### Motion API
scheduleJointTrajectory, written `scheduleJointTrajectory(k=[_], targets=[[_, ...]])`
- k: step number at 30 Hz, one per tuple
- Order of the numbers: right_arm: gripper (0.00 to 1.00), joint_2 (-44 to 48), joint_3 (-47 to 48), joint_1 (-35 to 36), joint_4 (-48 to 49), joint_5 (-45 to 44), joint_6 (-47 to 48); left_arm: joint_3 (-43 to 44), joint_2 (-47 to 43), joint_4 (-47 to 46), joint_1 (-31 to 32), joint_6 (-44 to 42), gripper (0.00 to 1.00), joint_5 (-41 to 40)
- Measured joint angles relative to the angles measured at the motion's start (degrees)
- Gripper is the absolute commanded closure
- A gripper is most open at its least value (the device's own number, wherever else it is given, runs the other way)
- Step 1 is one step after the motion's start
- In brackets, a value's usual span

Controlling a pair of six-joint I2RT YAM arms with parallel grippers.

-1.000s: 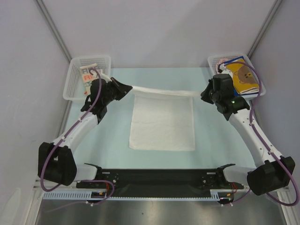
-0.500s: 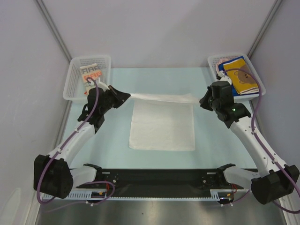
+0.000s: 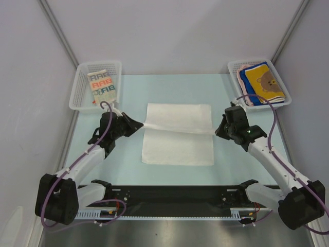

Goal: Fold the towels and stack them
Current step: Fold the towel

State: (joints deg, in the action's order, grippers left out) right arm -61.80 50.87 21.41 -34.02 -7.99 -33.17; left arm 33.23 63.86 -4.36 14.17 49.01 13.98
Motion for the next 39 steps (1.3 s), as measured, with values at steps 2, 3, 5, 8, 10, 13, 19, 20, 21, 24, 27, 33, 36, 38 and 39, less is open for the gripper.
scheduleJointTrajectory(k=[2, 3, 5, 8, 10, 13, 19, 20, 21, 24, 27, 33, 36, 38, 39], targets=[[1.00, 0.00, -2.67, 0.76, 0.00, 0.61, -1.03, -1.64, -0.66, 0.66, 0.07, 0.00, 1.00, 0.02], [1.00, 0.00, -3.65, 1.07, 0.00, 0.85, -1.40, -2.49, -0.96, 0.90, 0.11, -0.02, 1.00, 0.02], [1.00, 0.00, -5.53, 1.75, -0.02, 1.29, -2.12, -3.74, -1.22, 1.79, 0.33, -0.02, 1.00, 0.02], [1.00, -0.02, -7.21, 1.92, 0.15, 2.03, -2.93, -5.60, -1.25, 2.73, 0.59, -0.07, 1.00, 0.00], [1.00, -0.02, -8.11, 1.99, 0.46, 2.49, -3.37, -7.13, -1.29, 3.28, 0.61, -0.09, 1.00, 0.02], [1.00, -0.02, -9.44, 2.12, 0.74, 2.95, -3.96, -8.81, -1.27, 5.18, 0.70, -0.15, 1.00, 0.33], [1.00, -0.33, -11.08, 2.14, 1.46, 3.87, -4.46, -9.16, -1.07, 8.15, 0.81, -1.16, 1.00, 1.51], [1.00, -0.37, -11.23, 2.14, 1.49, 3.96, -4.52, -9.16, -1.07, 8.59, 0.85, -1.36, 1.00, 1.57], [1.00, -0.39, -11.34, 2.14, 1.51, 3.98, -4.57, -9.16, -1.07, 8.92, 0.87, -1.55, 1.00, 1.73], [1.00, -0.39, -11.41, 2.14, 1.49, 4.02, -4.68, -9.14, -1.07, 10.29, 0.98, -2.16, 0.99, 2.01], [1.00, 0.00, -11.39, 2.14, 1.18, 4.00, -4.79, -8.85, -1.79, 12.81, 1.07, -2.95, 1.00, 2.60], [1.00, 2.03, -9.18, 2.14, -1.38, 3.80, -4.76, -5.29, -5.55, 17.62, 1.16, -4.28, 1.00, 2.86], [1.00, 2.95, -7.13, 2.14, -2.56, 3.39, -4.76, -3.48, -7.04, 18.78, 1.18, -4.74, 1.00, 2.89], [1.00, 3.48, -5.84, 2.14, -3.21, 2.99, -4.74, -2.67, -7.45, 19.39, 1.18, -5.11, 1.00, 2.99], [1.00, 3.78, -5.35, 2.14, -3.56, 2.84, -4.74, -2.38, -7.61, 19.74, 1.18, -5.18, 1.00, 3.04]])
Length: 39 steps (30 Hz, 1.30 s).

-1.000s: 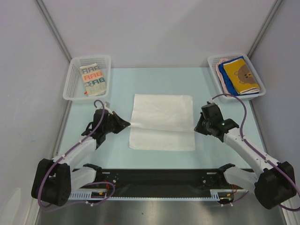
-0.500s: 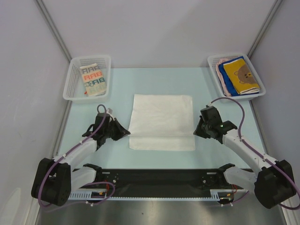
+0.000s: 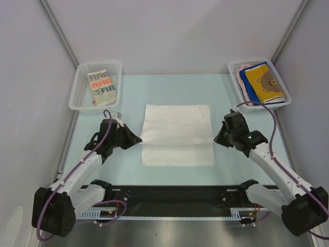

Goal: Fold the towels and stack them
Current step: Fold the towel

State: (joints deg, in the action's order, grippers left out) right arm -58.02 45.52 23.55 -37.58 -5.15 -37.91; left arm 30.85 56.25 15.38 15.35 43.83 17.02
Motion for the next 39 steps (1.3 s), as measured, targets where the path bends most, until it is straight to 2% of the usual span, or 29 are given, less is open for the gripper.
scheduleJointTrajectory(k=[11, 27, 33, 39], targets=[[1.00, 2.84, 0.66, 0.00, -2.47, -0.55, -0.04, 0.20, -1.90, 2.38, 0.17, -0.37, 1.00, 1.01], [1.00, 3.39, -11.45, 0.61, 1.29, 1.55, -2.43, -9.75, 3.15, -2.45, 1.27, 1.40, 1.00, 2.71], [1.00, 2.05, -14.71, 0.66, 3.74, 2.08, -2.78, -10.27, 4.28, -3.39, 1.40, 1.60, 1.00, 2.75], [1.00, 1.70, -13.25, 0.46, 3.28, 2.08, -2.51, -9.14, 4.48, -2.01, 1.40, 1.42, 1.00, 2.73]])
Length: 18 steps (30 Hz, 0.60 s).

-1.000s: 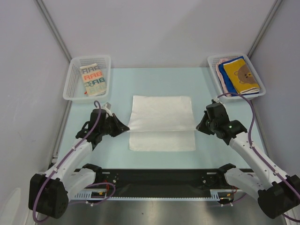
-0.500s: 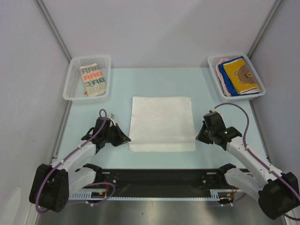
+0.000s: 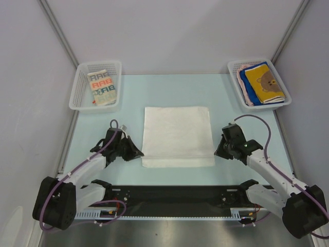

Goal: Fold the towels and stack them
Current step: Fold the towel

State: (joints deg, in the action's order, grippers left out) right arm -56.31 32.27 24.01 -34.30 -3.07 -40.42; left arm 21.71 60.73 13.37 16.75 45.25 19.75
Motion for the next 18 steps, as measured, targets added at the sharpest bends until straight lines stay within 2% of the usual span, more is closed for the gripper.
scheduleJointTrajectory(k=[9, 18], targets=[[1.00, 2.95, 8.72, -1.49, -4.24, -1.25, 1.55, 7.98, -6.45, 6.34, 0.00, -1.03, 1.00, -0.48], [1.00, 6.82, 9.53, -1.53, -8.11, -1.18, 1.51, 8.59, -10.14, 9.29, 0.02, -1.33, 1.00, -0.39]])
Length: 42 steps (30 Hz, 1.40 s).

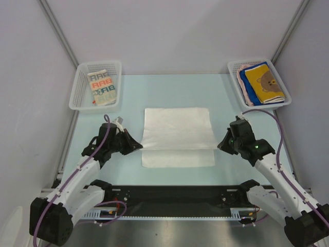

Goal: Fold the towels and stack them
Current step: Fold the towel

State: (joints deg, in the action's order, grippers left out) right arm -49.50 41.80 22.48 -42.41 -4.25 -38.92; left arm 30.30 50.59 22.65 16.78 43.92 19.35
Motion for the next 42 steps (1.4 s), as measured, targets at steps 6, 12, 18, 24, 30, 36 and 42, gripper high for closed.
scheduleJointTrajectory(k=[6, 12, 18, 24, 30, 36, 42], targets=[[1.00, 1.60, -0.92, 0.04, -0.20, 0.66, -0.22, -2.93, -0.66, -0.33, 0.00, 0.04, 0.99, 0.44], [1.00, 0.70, -5.73, 1.57, 1.16, 1.27, -1.68, -6.97, 1.75, -2.73, 0.04, 0.20, 1.00, 0.59], [1.00, -2.19, -11.52, 1.77, 5.53, 1.84, -3.39, -9.94, 5.42, -6.21, 0.09, 0.66, 1.00, 0.81], [1.00, -4.55, -15.17, 1.79, 8.68, 1.86, -4.66, -10.91, 7.48, -8.61, 0.22, 1.03, 1.00, 1.05], [1.00, -5.27, -16.68, 1.79, 10.84, 1.68, -5.29, -12.33, 9.46, -11.15, 0.31, 1.11, 0.98, 1.73], [1.00, -5.97, -17.03, 1.79, 11.76, 1.51, -5.66, -13.27, 10.56, -12.28, 0.39, 1.27, 0.94, 1.90], [1.00, -6.08, -17.57, 1.79, 12.33, 1.05, -6.51, -13.44, 10.80, -12.72, 0.48, 2.16, 0.96, 1.88]])
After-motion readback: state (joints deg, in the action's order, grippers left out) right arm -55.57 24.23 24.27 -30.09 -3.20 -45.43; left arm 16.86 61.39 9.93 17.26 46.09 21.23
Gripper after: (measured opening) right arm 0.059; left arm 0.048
